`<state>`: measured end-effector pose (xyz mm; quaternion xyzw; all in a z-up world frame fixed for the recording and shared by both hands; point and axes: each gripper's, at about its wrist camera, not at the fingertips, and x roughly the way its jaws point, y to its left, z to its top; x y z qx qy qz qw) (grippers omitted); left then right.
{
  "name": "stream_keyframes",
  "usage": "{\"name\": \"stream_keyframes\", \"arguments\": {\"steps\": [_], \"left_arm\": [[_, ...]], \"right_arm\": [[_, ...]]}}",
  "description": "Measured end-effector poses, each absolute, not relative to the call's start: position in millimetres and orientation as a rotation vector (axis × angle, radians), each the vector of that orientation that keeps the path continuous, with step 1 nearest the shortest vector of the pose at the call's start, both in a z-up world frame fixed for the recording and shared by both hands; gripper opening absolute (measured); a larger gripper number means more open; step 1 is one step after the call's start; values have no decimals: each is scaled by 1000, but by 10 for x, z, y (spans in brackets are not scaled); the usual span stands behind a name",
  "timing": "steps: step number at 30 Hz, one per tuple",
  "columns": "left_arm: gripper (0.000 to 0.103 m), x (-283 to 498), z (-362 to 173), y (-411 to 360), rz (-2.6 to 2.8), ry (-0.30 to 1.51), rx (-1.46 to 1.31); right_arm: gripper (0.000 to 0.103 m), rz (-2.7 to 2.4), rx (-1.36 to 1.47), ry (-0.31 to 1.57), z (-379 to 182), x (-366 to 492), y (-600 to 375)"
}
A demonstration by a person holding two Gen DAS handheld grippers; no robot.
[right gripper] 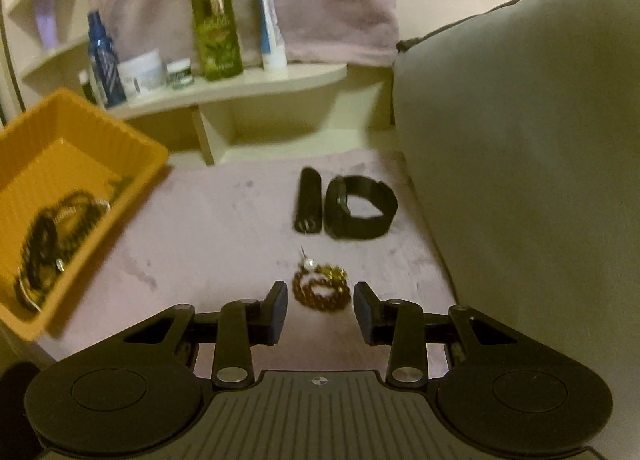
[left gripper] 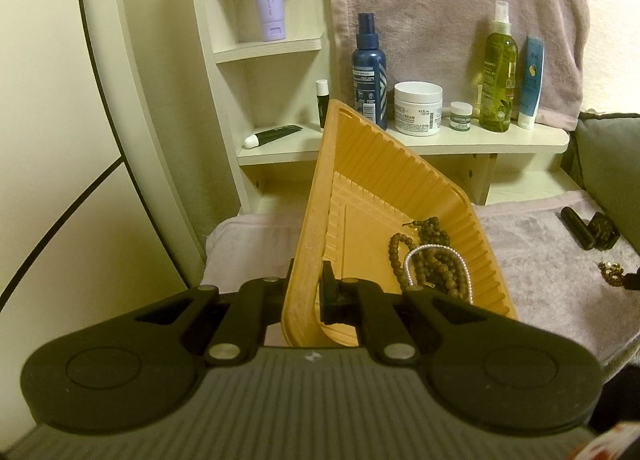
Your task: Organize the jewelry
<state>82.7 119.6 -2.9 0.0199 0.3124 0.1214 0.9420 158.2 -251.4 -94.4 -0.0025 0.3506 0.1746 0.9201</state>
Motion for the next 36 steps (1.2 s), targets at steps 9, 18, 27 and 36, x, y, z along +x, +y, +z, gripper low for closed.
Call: {"name": "stream_keyframes", "arguments": {"steps": [9,18,27,36], "left_arm": [[6,833,-31,1191,251,639,46],[6,835,-31,1195,250,641,47],[6,837,-33,1196,250,641,48],[6,838,-37,1195,250,641,46]], "right_arm": [[26,382,-42,684,-948,1752,-2341],[19,381,-218,678,-1078,1906,-2138],[8,375,-260,642,-1061,1850,-2097],[8,434,-231,557,-748,1700,-2008]]}}
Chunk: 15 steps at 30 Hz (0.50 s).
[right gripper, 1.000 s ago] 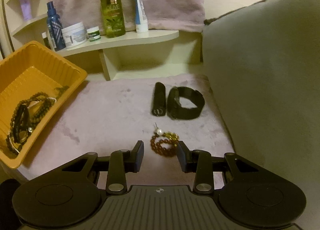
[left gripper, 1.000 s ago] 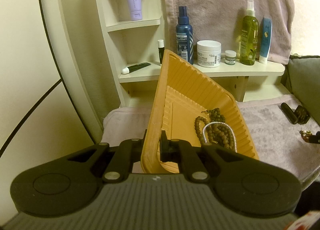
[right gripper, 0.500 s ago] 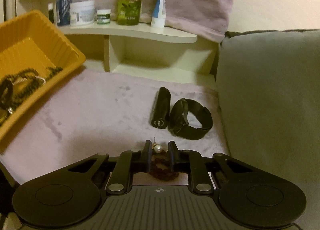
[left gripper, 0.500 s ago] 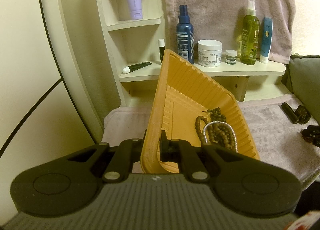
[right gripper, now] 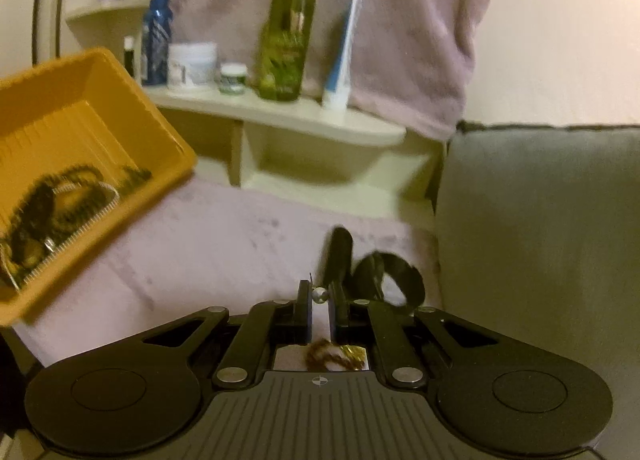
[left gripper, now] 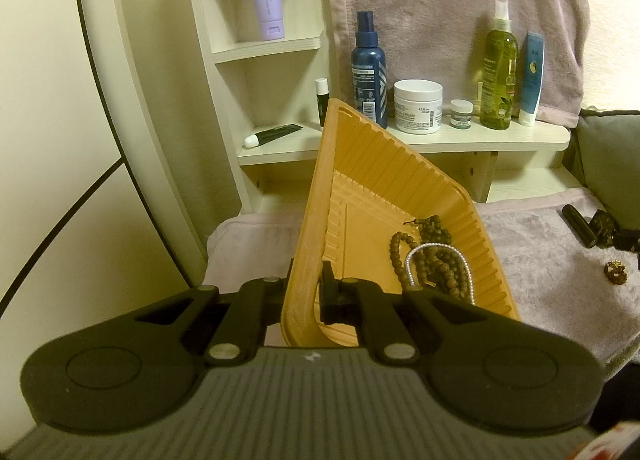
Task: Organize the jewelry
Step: 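Drop the earring into tray with right gripper while left holds tray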
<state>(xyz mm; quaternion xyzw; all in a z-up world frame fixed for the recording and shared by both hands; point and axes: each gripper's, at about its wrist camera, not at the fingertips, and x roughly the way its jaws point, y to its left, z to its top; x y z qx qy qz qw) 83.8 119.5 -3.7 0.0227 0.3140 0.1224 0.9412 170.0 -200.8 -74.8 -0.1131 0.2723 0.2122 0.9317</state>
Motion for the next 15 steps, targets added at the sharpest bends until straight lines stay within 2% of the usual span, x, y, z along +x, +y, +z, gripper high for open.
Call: {"name": "stream_keyframes", "arguments": {"steps": [8,15], "left_arm": [[6,837,-40,1190,249,641,44],[7,825,-42,1183,248,639,42]], "right_arm": [[8,711,-106,559,-461,1607,-1701],[8,977,-111,574,-413,1459,-1240]]}}
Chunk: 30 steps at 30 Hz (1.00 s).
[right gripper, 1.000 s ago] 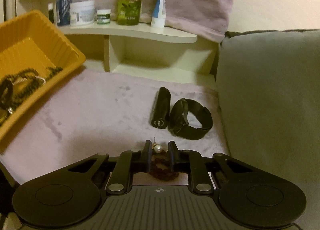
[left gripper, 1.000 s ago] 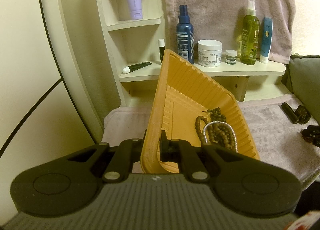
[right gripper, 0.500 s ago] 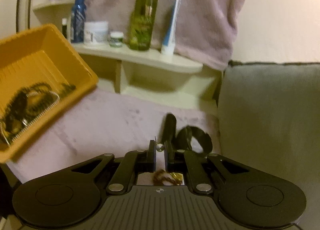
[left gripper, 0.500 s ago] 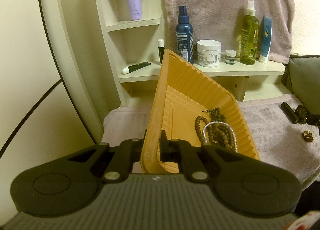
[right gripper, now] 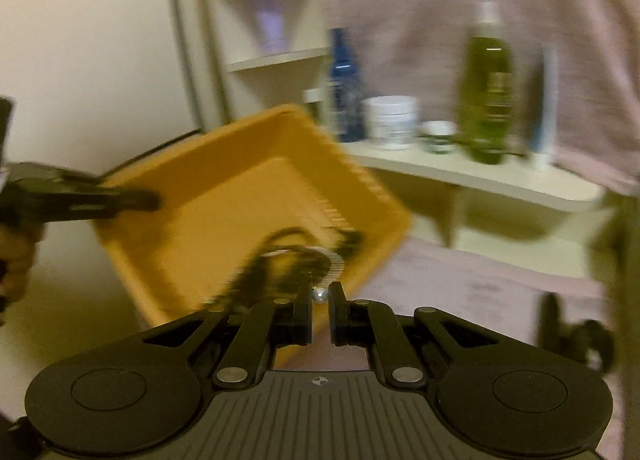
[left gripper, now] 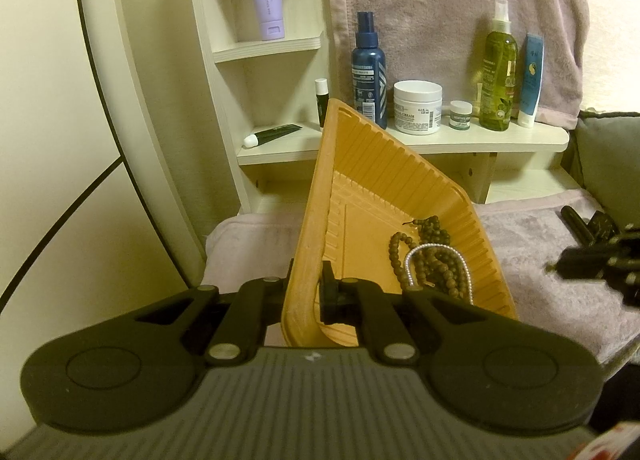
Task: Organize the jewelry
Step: 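Drop the earring into tray with right gripper while left holds tray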
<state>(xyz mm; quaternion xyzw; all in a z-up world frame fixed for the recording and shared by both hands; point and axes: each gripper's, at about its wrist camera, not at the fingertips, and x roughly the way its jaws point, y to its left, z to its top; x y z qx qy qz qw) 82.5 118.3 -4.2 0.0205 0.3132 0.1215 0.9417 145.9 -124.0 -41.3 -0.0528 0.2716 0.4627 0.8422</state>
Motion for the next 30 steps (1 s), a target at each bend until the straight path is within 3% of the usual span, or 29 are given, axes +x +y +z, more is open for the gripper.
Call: {"name": "stream_keyframes", "arguments": {"steps": [24,28,30], "left_arm": [[6,820,-27,1206,247,641,36],[6,818,-25,1207,248,641,35],[6,820,-27,1206,248,641,35]], "right_arm": [[9,1150,-130,644,-609,1447,-751],[24,1116,-106,638,-583,1477,-816],[26,1084,-99,621,-558,1491,-885]]}}
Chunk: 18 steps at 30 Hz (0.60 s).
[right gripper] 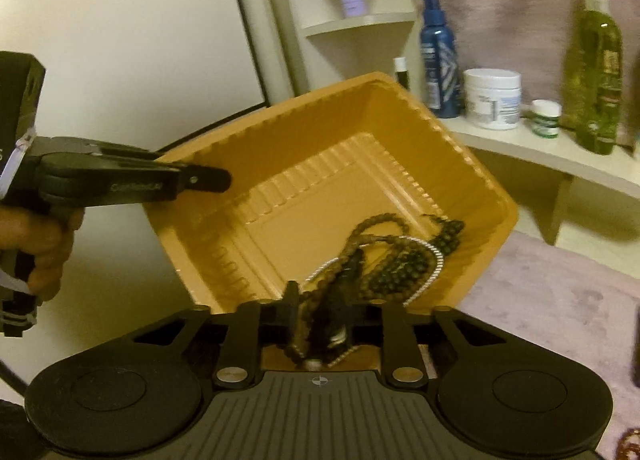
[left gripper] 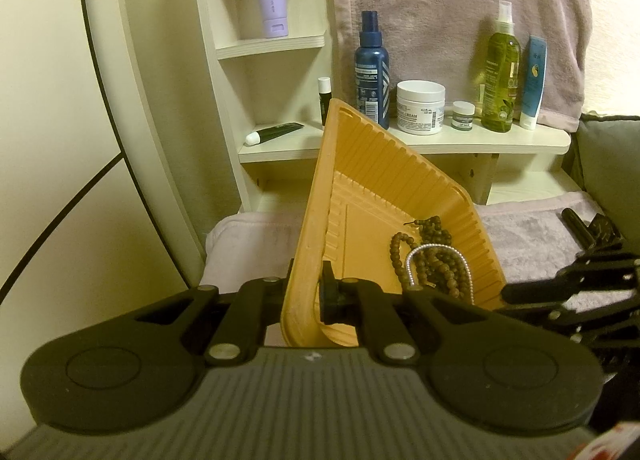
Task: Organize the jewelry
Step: 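Drop the earring into tray with right gripper while left holds tray, then grasp the amber bead bracelet on the towel with the right gripper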
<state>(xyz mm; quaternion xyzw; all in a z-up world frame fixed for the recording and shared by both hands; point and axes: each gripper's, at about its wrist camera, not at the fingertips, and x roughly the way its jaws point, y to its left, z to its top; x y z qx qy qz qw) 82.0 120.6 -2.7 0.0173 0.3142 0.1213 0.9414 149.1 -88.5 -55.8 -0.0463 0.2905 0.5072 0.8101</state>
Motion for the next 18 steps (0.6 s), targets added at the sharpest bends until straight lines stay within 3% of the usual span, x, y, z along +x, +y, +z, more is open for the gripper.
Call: {"name": "stream_keyframes", "arguments": {"steps": [10,18], "left_arm": [[6,820,-28,1209,248,640,36],[7,833,-30,1192,249,639,37]], "right_arm": [[27,750,-7,576,-491,1604,-1551],[28,434,47,650,-702,1680,-2255]]}}
